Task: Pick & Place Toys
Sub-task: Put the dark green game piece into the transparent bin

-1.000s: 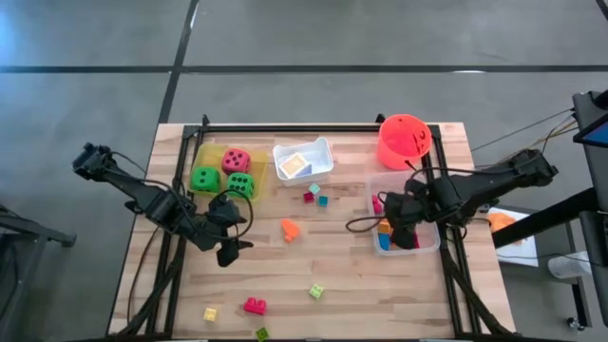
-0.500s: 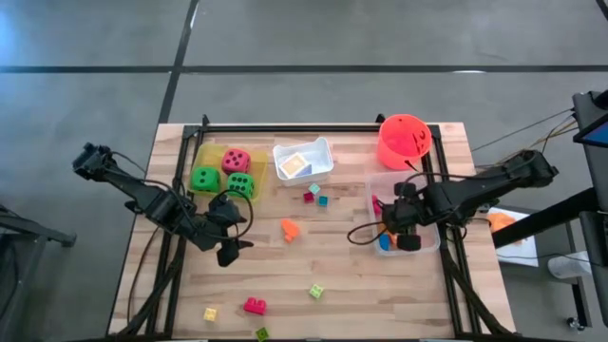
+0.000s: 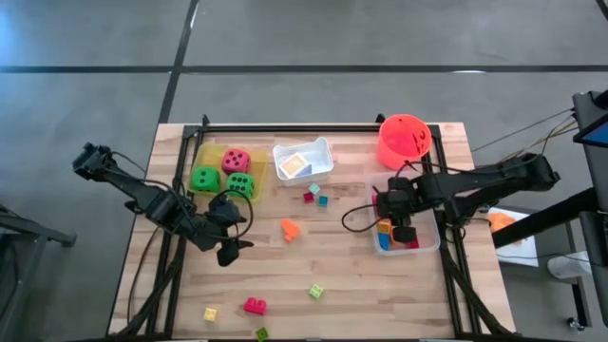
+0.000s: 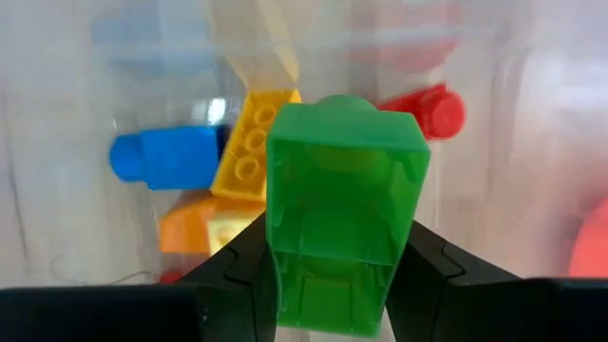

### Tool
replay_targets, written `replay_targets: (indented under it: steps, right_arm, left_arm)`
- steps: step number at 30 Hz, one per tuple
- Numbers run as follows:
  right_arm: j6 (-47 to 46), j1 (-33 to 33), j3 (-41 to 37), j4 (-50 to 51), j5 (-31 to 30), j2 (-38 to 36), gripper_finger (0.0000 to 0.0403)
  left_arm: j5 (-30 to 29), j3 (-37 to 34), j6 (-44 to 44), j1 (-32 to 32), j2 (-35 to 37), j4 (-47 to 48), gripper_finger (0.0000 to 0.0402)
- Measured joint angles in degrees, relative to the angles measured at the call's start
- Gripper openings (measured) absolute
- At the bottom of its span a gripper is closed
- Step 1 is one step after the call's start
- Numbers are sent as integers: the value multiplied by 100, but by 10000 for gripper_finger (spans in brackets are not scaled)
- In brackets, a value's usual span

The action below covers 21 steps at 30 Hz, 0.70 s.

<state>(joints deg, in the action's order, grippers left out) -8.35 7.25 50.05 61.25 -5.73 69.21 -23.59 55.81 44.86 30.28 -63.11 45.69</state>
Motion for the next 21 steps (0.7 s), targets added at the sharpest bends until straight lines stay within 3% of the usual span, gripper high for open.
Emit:
replay_targets:
  steps: [21]
  right_arm:
    - [82,-144,-541,-220,173,49,127]
  left_arm:
    - [0,2,-136,0,0,2,342]
